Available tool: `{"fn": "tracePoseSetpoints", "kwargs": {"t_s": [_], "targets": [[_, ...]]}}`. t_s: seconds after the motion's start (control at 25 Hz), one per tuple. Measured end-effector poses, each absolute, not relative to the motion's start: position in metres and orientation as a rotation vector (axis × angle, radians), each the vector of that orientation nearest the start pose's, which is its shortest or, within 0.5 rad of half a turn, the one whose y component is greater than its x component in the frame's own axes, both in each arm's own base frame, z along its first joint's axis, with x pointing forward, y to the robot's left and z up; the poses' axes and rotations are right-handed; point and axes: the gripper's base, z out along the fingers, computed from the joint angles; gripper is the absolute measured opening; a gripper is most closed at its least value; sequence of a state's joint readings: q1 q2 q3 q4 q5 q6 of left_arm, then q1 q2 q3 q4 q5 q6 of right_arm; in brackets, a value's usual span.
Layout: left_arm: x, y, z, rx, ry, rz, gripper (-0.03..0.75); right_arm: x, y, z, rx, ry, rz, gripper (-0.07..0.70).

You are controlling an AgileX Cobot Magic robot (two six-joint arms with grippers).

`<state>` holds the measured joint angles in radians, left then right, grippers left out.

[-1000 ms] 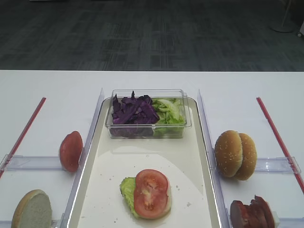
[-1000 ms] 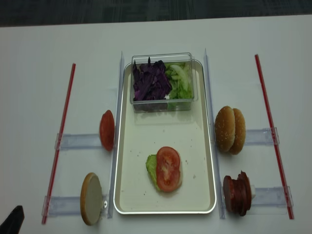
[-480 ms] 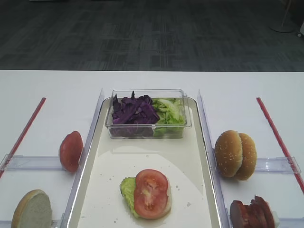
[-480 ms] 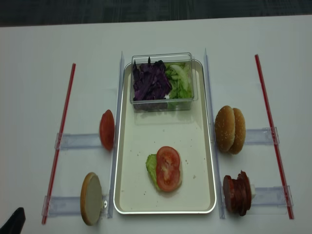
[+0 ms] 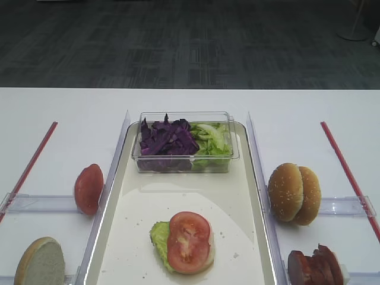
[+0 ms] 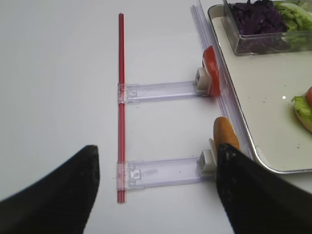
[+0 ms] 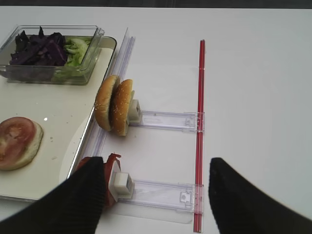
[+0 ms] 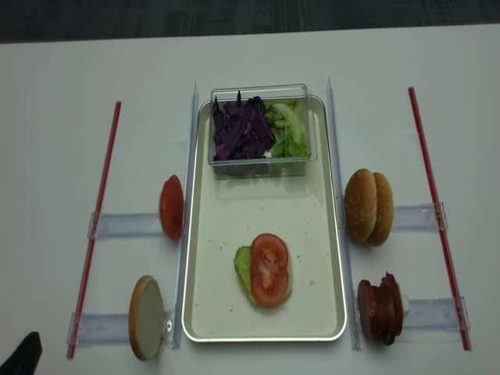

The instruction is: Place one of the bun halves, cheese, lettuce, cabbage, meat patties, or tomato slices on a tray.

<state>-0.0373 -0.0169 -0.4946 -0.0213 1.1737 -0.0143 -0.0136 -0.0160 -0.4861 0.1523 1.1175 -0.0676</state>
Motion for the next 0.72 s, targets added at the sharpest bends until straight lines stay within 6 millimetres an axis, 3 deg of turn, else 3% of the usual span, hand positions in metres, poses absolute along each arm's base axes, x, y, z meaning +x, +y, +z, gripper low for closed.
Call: {"fn": "tracePoseSetpoints", "kwargs": {"t_s": [0.72], "targets": [[-0.012,-0.0008,0.2667,0.025,2.146,-0.048,0.478,-0.0085,0.0125,0.2696,-0.069,2.091,0.135,0.484]]}}
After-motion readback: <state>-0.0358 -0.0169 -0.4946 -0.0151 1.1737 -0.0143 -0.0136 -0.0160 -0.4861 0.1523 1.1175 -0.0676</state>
